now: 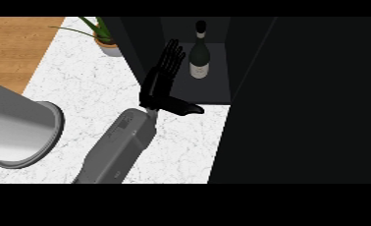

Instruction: Pick up the wine, place it into the cabinet and close the cabinet

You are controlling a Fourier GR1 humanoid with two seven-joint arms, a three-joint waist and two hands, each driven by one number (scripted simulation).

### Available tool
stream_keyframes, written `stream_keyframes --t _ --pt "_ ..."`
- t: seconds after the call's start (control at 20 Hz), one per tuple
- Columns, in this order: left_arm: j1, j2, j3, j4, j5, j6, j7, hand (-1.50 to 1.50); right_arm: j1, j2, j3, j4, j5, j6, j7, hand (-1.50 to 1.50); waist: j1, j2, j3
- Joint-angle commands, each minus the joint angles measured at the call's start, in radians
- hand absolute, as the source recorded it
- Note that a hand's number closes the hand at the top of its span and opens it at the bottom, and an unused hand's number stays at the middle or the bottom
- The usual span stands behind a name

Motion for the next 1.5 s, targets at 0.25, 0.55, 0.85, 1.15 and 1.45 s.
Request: stream_keyframes --t 0.25,0.55,0.85,1.15,1.45 --pt "0.348 0.069 -0.088 -0.338 0.001 -0.002 0.051 -1.5 0.092 -0.042 0.02 -0.21 -0.014 -0.002 0.044 -1.5 -0.004 0.004 0.0" --pt "0.469 0.147 -0.07 -0.562 0.043 -0.013 0.109 -1.5 0.042 -0.109 -0.021 -0.227 -0.059 0.059 0.088 -1.5 0.002 0.01 0.0" --pt "0.538 0.257 0.006 -0.603 0.058 -0.1 0.057 -1.5 0.017 -0.124 0.027 -0.18 -0.12 0.155 0.047 -1.5 0.002 0.016 0.0" --pt "0.546 0.321 0.088 -0.554 0.071 -0.148 0.024 -1.5 0.044 -0.219 0.172 -0.186 -0.076 0.318 -0.031 1.5 -0.02 0.015 0.0" --pt "0.628 0.396 0.158 -0.662 0.124 -0.171 0.064 -1.5 -0.003 -0.182 0.231 -0.217 -0.028 0.317 0.032 1.5 -0.01 0.014 -0.001"
